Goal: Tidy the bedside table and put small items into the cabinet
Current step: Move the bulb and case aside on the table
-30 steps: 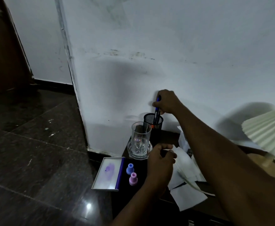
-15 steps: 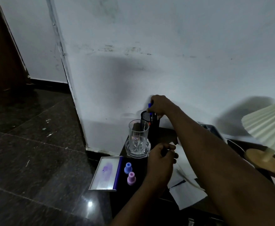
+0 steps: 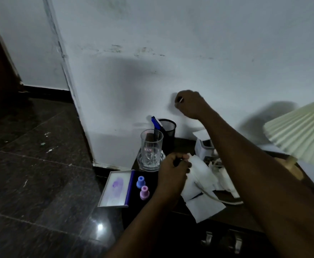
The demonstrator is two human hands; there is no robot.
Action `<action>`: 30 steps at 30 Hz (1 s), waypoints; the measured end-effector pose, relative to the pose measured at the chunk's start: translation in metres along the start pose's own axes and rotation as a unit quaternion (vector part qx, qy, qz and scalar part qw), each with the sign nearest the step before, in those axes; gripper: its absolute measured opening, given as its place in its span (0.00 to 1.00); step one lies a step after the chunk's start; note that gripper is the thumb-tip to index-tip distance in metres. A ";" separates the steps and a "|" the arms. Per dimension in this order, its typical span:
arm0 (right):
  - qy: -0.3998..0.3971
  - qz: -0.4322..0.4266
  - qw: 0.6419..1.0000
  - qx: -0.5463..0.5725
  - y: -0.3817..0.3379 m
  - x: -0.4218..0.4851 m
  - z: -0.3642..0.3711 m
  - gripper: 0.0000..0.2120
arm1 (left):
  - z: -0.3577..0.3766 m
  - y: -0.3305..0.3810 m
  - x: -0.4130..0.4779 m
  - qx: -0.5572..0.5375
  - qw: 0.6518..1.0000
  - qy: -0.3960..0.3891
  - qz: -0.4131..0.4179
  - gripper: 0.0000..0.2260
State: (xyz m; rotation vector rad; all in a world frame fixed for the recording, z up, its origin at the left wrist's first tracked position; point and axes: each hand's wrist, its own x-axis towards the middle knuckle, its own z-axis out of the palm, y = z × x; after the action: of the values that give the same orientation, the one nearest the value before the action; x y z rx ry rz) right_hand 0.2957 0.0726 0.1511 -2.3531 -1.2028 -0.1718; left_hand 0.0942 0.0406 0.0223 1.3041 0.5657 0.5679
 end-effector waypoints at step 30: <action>-0.123 0.129 0.974 -0.139 0.080 -0.340 -0.017 0.29 | 0.001 -0.050 0.023 0.680 0.699 -0.193 0.112 0.24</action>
State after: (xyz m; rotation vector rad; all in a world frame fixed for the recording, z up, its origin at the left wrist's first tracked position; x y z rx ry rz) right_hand 0.1556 -0.2224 0.0270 -2.8195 -1.0205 0.0454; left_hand 0.1155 0.0463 -0.0285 2.8611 0.4314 -0.0807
